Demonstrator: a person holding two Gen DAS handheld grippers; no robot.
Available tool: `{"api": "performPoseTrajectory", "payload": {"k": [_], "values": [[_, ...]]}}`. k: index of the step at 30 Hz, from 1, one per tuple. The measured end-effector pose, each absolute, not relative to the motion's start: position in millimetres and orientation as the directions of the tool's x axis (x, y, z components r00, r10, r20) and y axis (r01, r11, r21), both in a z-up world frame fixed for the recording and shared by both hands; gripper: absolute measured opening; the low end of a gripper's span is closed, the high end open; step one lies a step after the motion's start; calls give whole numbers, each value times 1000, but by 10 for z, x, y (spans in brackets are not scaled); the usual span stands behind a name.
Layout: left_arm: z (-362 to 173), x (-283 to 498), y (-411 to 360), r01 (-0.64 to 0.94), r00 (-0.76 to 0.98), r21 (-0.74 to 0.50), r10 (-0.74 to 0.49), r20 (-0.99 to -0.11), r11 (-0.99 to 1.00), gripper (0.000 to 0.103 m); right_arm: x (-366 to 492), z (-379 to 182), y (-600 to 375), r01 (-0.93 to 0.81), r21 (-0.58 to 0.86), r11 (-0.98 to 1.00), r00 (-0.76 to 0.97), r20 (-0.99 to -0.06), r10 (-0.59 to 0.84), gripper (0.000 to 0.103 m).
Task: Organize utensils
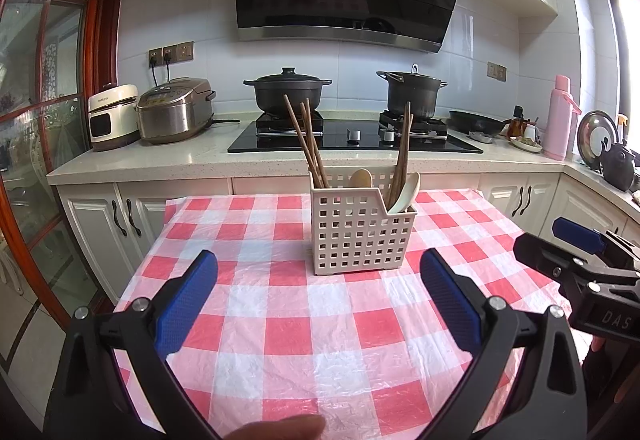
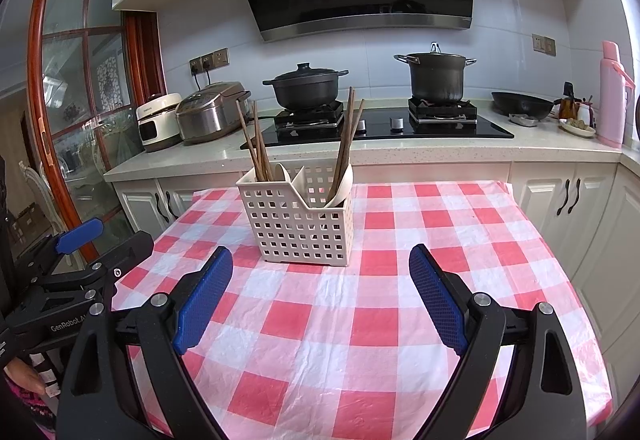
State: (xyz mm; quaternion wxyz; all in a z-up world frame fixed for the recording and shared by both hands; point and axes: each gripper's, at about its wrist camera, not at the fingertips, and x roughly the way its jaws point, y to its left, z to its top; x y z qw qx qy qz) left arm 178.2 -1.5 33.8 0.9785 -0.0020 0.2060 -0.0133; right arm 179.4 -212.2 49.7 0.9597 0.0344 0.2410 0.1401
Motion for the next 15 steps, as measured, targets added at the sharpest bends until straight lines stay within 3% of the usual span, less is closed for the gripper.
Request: {"api": "performPoseTrajectory", "payload": {"k": [15], "values": [[347,1760,-17,19,916,-8,-20,-402,1000,98,1774,500,-2135,-255,135,958,846,-448,288,84]]}}
